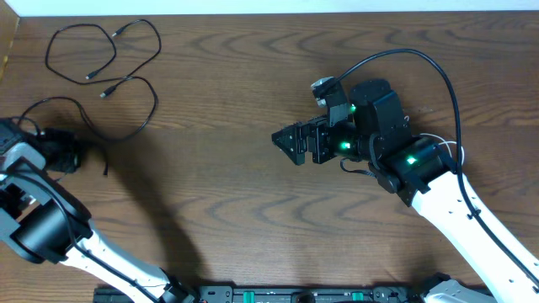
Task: Untangle cables
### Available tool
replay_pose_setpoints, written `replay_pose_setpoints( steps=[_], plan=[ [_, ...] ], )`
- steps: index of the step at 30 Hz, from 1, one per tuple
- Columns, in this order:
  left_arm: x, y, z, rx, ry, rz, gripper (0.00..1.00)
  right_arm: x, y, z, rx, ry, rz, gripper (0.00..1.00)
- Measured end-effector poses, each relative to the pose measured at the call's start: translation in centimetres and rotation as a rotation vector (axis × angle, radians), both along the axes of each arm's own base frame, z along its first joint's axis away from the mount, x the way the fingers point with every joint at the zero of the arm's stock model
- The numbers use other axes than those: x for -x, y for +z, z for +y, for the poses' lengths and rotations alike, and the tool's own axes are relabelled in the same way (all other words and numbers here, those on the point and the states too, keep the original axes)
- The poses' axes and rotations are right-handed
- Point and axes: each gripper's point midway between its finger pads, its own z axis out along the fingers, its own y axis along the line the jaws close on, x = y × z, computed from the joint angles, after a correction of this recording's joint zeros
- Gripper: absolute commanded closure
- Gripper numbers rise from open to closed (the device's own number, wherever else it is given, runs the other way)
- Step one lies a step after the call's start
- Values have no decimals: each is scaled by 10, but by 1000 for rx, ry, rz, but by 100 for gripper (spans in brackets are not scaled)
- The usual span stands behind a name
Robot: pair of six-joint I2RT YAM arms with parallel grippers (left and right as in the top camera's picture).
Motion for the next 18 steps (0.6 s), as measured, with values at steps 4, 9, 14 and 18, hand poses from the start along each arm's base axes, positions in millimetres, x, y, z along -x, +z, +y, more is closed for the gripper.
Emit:
replay_pose_setpoints(
  steps=[4, 9, 14, 18],
  plan=[
    [-13, 5, 2, -39, -15, -47, 84, 0, 0, 0, 0, 0, 0, 1],
    [-15, 10, 9, -46, 4, -63, 42, 0, 0, 0, -1, 1, 0, 1],
    [-11, 38, 25, -141, 48, -58, 17, 0, 1, 0, -2, 2, -1, 1],
    [-11, 97, 37, -270, 84, -119, 14, 0, 1, 1, -4, 1, -4, 1]
  ],
)
